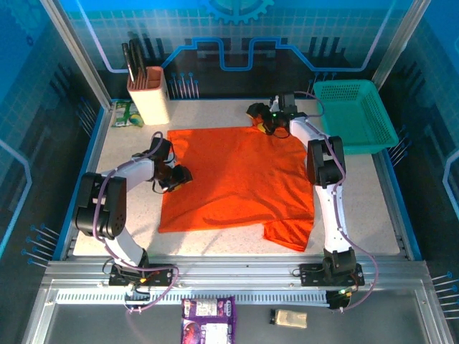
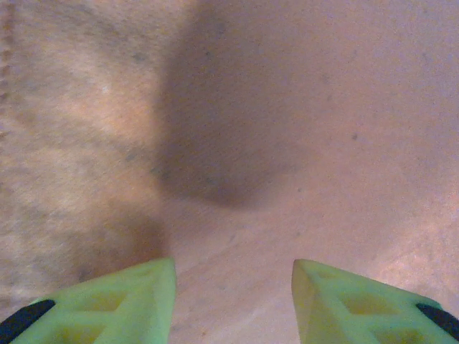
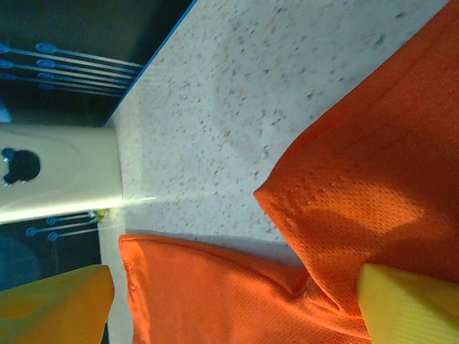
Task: Fold the inside-out t-shirt
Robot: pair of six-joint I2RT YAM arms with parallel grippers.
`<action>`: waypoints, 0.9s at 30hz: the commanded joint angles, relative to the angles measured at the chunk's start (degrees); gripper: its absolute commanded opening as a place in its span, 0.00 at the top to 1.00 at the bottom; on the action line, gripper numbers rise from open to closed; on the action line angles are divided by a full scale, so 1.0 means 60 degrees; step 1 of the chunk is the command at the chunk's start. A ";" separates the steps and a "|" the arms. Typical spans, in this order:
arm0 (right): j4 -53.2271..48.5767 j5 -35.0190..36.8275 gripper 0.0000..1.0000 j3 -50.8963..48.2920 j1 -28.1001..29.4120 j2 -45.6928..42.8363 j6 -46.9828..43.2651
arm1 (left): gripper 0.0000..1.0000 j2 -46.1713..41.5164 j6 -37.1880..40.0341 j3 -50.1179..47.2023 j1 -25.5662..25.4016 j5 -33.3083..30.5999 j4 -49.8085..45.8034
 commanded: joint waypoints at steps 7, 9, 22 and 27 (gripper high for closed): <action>-0.1717 0.0234 0.11 0.0361 -0.0456 -0.1234 -0.1176 | 0.53 -0.0490 0.0319 0.0009 0.0118 -0.0411 -0.0487; -0.1856 0.0142 0.11 -0.0086 -0.0647 -0.1700 -0.1330 | 0.53 -0.0507 0.0324 0.0094 0.0118 -0.0331 -0.0507; -0.0698 -0.0442 0.12 -0.4014 -0.1620 -0.3284 -0.1884 | 0.54 -0.0410 0.0297 -0.0069 0.0118 0.0270 -0.0166; -0.0707 -0.0131 0.12 -0.4177 -0.1894 -0.2770 -0.1964 | 0.54 0.0123 0.0112 -0.0097 0.0203 -0.0043 0.0038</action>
